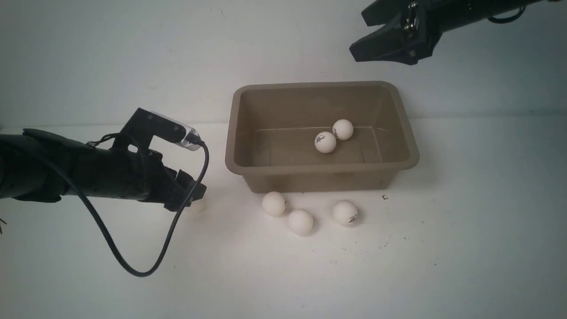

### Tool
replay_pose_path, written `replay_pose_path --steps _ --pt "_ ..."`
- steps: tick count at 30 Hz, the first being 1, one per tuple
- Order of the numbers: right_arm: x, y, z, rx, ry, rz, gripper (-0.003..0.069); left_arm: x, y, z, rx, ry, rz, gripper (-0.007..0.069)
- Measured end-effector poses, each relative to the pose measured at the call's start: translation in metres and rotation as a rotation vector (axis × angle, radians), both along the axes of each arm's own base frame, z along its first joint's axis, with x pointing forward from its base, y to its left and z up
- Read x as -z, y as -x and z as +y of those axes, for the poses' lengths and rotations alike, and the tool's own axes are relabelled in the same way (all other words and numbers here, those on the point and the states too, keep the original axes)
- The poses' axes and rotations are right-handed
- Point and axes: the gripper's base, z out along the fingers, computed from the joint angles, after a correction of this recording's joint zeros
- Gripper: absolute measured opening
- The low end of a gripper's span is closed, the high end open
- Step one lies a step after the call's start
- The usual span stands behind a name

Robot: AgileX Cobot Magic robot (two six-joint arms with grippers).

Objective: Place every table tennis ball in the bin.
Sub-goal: Use the left arm to clamp the table tennis ball closest to it

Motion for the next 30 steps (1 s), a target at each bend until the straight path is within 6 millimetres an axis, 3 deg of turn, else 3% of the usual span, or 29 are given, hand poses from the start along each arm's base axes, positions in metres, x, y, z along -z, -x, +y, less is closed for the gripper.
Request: replay_pose_path --steps 10,16,20,30 --pt "0.0 0.0 0.0 0.001 -0.001 0.002 0.059 0.003 0.001 -0.002 0.002 0.004 0.021 0.05" --pt "0.0 0.0 0.0 0.002 -0.003 0.004 0.059 0.02 -0.002 -0.002 -0.001 0.003 0.07 0.05" --pt "-0.001 0.0 0.001 0.001 -0.017 0.006 0.059 0.032 -0.01 -0.003 -0.001 0.002 0.092 0.05" --pt "-0.002 0.0 0.001 0.002 -0.031 0.009 0.0589 0.037 -0.027 -0.004 -0.022 0.025 0.084 0.0499"
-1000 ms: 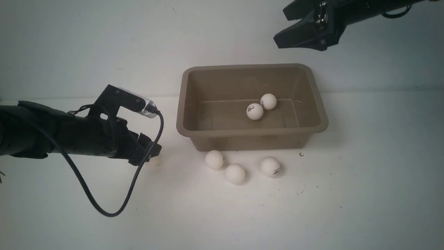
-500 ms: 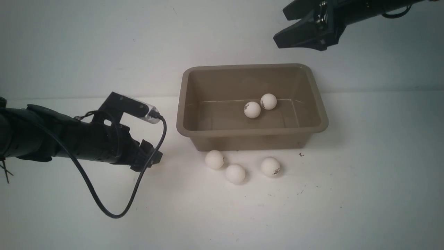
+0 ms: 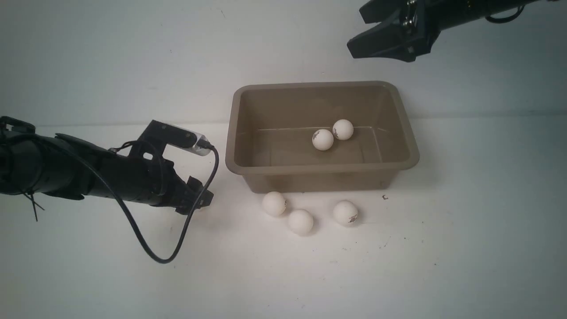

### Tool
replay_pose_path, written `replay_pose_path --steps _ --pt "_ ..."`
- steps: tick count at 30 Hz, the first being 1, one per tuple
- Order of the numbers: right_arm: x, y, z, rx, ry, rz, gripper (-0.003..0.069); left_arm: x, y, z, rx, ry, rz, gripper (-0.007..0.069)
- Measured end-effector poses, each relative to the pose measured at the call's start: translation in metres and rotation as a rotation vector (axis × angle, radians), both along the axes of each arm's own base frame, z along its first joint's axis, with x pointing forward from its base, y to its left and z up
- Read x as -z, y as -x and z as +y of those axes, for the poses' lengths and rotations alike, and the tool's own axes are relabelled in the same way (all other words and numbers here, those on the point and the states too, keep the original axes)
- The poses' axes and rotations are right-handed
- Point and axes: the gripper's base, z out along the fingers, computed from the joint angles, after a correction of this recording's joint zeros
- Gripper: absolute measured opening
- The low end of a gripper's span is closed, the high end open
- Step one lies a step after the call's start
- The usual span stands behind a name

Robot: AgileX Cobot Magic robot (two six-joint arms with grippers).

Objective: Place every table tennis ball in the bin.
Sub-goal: Use the left arm to clamp the table tennis ball closest to it

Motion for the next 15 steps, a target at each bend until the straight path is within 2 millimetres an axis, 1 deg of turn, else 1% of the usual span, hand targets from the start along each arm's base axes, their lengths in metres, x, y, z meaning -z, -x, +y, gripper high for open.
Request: replay_pose_path --steps 1,2,5,6,7,12,14,15 --pt "0.0 0.0 0.0 0.0 0.0 0.0 0.0589 0.002 0.0 0.0 -0.001 0.0 0.006 0.0498" --pt "0.0 0.0 0.0 0.0 -0.001 0.0 0.0589 0.007 0.0 0.0 0.0 0.002 0.019 0.0475" --pt "0.0 0.0 0.0 0.0 -0.001 0.0 0.0589 0.008 0.0 -0.001 0.011 0.013 0.027 0.0414" --pt "0.0 0.0 0.0 0.0 -0.001 0.0 0.0589 0.007 0.0 -0.003 0.02 0.023 0.029 0.0368" --pt "0.0 0.0 0.0 0.0 -0.001 0.0 0.0589 0.006 0.0 -0.003 0.025 0.029 0.03 0.035" --pt "0.0 0.0 0.0 0.0 -0.001 0.0 0.0589 0.003 0.002 -0.006 0.056 0.053 0.033 0.0353" --pt "0.0 0.0 0.0 0.0 -0.001 0.0 0.0589 -0.01 0.004 -0.007 0.074 0.056 0.0 0.0353" --pt "0.0 0.0 0.0 0.0 -0.001 0.0 0.0589 -0.022 0.005 -0.007 0.078 0.057 -0.033 0.0353"
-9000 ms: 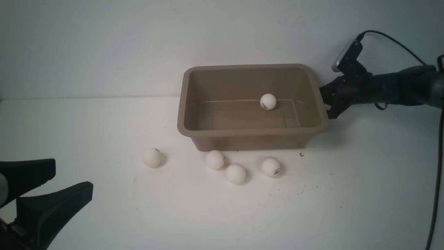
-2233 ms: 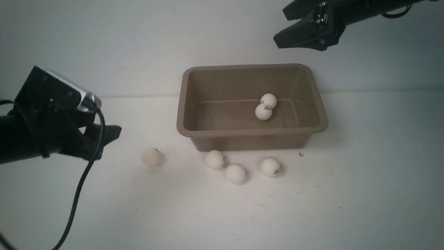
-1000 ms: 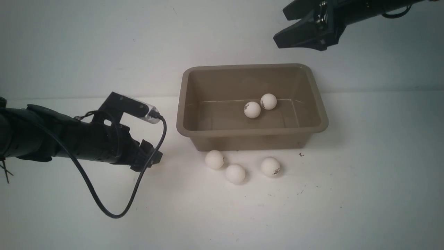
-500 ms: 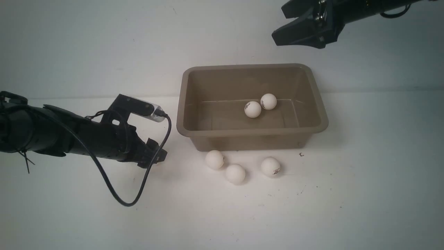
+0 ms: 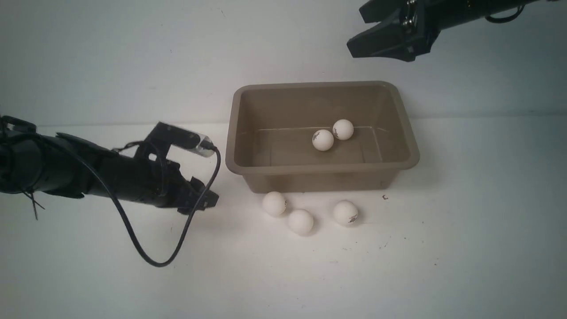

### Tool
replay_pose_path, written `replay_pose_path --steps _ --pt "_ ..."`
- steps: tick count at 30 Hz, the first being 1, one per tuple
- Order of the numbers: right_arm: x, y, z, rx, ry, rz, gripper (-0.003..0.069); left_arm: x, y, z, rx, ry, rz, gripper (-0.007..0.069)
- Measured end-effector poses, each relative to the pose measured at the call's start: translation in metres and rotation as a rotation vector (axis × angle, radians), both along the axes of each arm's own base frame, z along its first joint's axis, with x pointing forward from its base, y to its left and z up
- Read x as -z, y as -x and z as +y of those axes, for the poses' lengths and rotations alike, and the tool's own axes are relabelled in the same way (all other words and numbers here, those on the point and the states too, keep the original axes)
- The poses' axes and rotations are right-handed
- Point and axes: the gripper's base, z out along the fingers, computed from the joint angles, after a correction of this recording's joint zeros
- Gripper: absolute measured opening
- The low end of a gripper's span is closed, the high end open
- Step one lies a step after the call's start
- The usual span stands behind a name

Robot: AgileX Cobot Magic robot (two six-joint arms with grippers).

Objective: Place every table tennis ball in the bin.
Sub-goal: Use the left arm to clamp the table tennis ball closest to it, then use the left arm to put the table tennis ball into the box

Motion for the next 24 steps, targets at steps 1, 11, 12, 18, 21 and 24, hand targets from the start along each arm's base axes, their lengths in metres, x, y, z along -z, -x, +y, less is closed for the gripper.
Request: replay_pose_path --steps 1,11,12,18,21,24 --pt "0.0 0.0 0.0 0.0 0.0 0.0 0.0589 -0.007 0.001 0.0 0.002 -0.001 -0.021 0.0353" --pt "0.0 0.0 0.0 0.0 -0.002 0.0 0.0589 -0.117 -0.008 -0.018 0.056 0.12 -0.346 0.0353" --pt "0.0 0.0 0.0 0.0 -0.005 0.001 0.0589 -0.118 -0.013 -0.023 0.07 0.13 -0.353 0.0353" --pt "-0.001 0.0 0.0 -0.001 -0.008 0.0 0.0589 -0.092 -0.064 -0.066 0.153 0.162 -0.354 0.0353" --pt "-0.001 0.0 0.0 -0.001 -0.008 0.0 0.0589 -0.066 -0.084 -0.082 0.181 0.145 -0.325 0.0367" --pt "-0.001 0.0 0.0 -0.001 -0.008 0.0 0.0589 -0.048 -0.094 -0.086 0.132 0.153 -0.275 0.044"
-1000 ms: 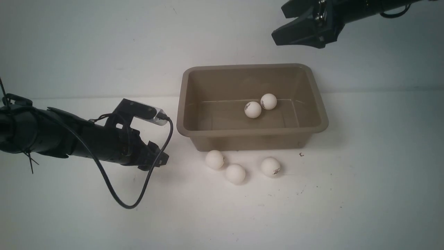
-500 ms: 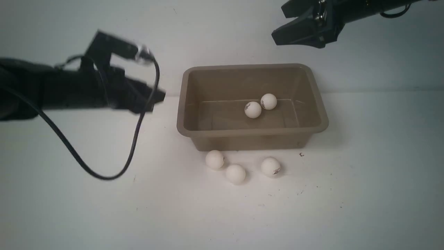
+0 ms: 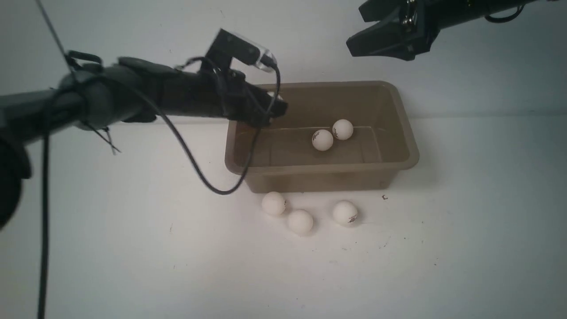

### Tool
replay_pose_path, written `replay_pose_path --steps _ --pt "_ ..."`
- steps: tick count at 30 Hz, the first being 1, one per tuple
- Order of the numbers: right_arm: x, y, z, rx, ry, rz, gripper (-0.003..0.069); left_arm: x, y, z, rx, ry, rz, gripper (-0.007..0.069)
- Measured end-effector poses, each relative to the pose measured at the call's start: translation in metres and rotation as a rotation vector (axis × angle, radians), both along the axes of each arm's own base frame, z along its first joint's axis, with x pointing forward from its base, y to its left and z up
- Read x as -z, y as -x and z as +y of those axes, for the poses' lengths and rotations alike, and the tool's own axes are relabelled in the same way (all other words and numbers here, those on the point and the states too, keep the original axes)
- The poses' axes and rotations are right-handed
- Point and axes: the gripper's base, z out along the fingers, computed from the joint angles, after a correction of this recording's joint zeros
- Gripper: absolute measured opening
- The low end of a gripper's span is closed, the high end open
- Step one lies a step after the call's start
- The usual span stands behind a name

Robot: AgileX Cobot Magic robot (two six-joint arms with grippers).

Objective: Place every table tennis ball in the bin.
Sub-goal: Use the left arm to put the table tennis ball into the box, then use the left arm to clamp the table tennis ball closest to it

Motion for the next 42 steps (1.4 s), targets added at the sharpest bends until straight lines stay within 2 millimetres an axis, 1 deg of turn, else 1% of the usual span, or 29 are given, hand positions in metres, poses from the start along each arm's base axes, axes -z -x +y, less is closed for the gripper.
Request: replay_pose_path --steps 2,4,6,8,10,11,13,16,19,22,25,30,35,38,42 --pt "0.0 0.0 0.0 0.0 -0.001 -0.001 0.0589 0.008 -0.003 0.001 -0.032 0.01 0.039 0.0512" --pt "0.0 0.0 0.0 -0.001 -0.002 -0.001 0.0589 0.008 -0.003 0.002 -0.039 0.007 0.058 0.0557" --pt "0.0 0.0 0.0 -0.001 -0.002 -0.001 0.0589 0.001 0.0 0.002 -0.033 0.001 0.06 0.0573" --pt "0.0 0.0 0.0 -0.001 -0.002 -0.001 0.0589 -0.009 0.003 0.002 -0.019 -0.012 0.049 0.0573" --pt "0.0 0.0 0.0 -0.001 -0.002 -0.001 0.0589 -0.03 0.013 0.003 0.022 -0.025 0.044 0.0561" --pt "0.0 0.0 0.0 -0.001 -0.002 -0.001 0.0589 -0.036 0.016 0.003 0.034 -0.029 0.045 0.0554" --pt "0.0 0.0 0.0 -0.001 -0.003 -0.001 0.0589 -0.057 0.029 0.008 0.079 -0.06 0.066 0.0529" --pt "0.0 0.0 0.0 -0.001 -0.002 -0.001 0.0589 -0.074 0.043 0.018 0.103 -0.141 0.11 0.0496" --pt "0.0 0.0 0.0 -0.002 -0.005 -0.002 0.0589 -0.082 0.055 0.03 0.098 -0.22 0.185 0.0475" --pt "-0.001 0.0 0.0 -0.003 -0.005 -0.003 0.0589 -0.086 0.068 0.04 0.102 -0.279 0.284 0.0468" --pt "-0.001 0.0 0.0 -0.003 -0.005 -0.003 0.0589 -0.088 0.075 0.043 0.119 -0.291 0.344 0.0468" --pt "-0.001 0.0 0.0 -0.003 -0.005 -0.003 0.0589 -0.086 0.084 0.044 0.172 -0.302 0.432 0.0468" --pt "-0.001 0.0 0.0 -0.003 -0.005 -0.003 0.0589 -0.086 0.087 0.042 0.193 -0.288 0.458 0.0468" --pt "-0.001 0.0 0.0 -0.003 -0.005 -0.003 0.0589 -0.083 0.089 0.04 0.203 -0.261 0.474 0.0468" --pt "-0.001 0.0 0.0 -0.003 -0.005 -0.003 0.0589 -0.07 0.095 0.039 0.218 -0.238 0.522 0.0468"
